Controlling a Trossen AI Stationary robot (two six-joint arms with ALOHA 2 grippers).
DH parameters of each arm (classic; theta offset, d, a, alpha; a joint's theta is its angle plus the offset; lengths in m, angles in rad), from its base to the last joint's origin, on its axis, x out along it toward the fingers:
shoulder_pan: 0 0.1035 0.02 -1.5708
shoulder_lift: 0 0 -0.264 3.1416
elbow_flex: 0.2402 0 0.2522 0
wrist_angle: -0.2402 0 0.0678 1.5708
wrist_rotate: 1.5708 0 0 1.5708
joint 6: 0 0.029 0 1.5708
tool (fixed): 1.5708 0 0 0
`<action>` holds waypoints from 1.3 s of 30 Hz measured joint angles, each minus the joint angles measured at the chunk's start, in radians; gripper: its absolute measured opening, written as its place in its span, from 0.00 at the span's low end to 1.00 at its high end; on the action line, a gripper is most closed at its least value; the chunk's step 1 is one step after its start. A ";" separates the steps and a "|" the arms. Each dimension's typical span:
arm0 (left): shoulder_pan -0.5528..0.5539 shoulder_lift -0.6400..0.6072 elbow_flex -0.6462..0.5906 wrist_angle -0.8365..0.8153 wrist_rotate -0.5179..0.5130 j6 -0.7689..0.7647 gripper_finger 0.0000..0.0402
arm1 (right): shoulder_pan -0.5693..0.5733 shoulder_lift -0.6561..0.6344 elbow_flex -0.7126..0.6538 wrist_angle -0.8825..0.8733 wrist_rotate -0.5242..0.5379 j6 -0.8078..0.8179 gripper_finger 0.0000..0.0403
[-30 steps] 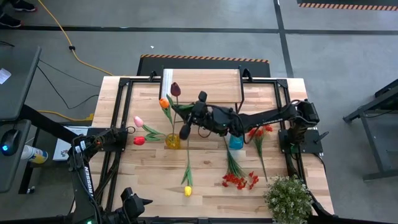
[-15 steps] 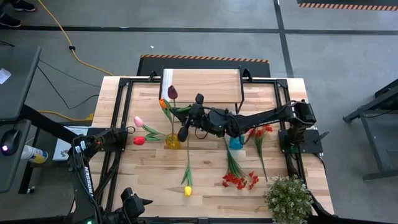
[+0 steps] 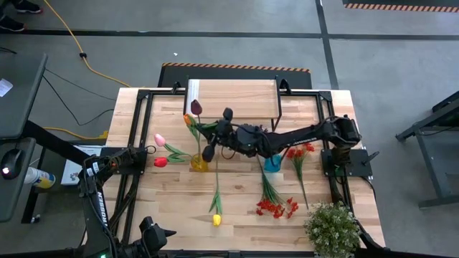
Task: Pick and place flowers into a vace then onto a shelf
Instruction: Put the dark red tulip into the yellow vase
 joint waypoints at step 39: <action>0.000 0.000 0.000 -0.004 -0.004 0.002 0.79 | -0.012 0.046 0.000 0.001 -0.007 0.011 0.02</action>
